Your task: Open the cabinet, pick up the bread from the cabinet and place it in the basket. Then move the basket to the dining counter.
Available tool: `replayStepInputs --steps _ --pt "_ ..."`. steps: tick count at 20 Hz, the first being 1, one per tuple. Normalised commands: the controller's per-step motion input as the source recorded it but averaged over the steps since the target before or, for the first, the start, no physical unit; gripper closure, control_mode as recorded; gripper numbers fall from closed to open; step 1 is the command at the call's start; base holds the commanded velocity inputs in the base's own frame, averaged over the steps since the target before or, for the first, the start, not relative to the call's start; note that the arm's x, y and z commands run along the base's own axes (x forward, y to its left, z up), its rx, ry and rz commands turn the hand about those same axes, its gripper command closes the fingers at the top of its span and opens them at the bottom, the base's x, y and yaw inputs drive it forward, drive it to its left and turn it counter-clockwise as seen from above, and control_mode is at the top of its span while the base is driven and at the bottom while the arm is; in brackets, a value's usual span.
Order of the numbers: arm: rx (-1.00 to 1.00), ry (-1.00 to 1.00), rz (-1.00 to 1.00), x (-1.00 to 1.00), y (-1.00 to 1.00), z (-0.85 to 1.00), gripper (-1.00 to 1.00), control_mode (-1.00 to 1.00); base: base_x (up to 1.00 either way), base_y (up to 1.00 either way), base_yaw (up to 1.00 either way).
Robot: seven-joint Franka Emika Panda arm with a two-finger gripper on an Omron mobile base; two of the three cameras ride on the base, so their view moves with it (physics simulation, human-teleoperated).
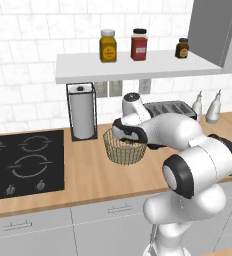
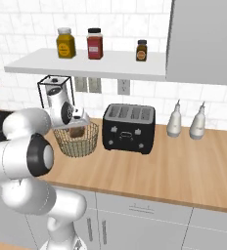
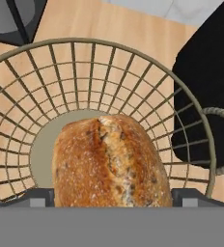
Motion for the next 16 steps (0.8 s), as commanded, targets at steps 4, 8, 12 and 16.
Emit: replayStepInputs --steps 4,8,12,16 --pt "0.09 0.04 0.01 0.41 -0.08 -0.42 1.00 -1.00 0.00 0.00 0.00" --pt "0.08 0.05 0.00 0.06 0.00 -0.40 1.00 -1.00 0.00 0.00 0.00" --pt "0.00 0.00 0.00 0.00 0.11 -0.09 -1.00 -1.00 0.00 0.00 0.00" --pt "0.00 0.00 0.00 0.00 0.02 0.00 -1.00 -1.00 0.00 0.00 0.00"
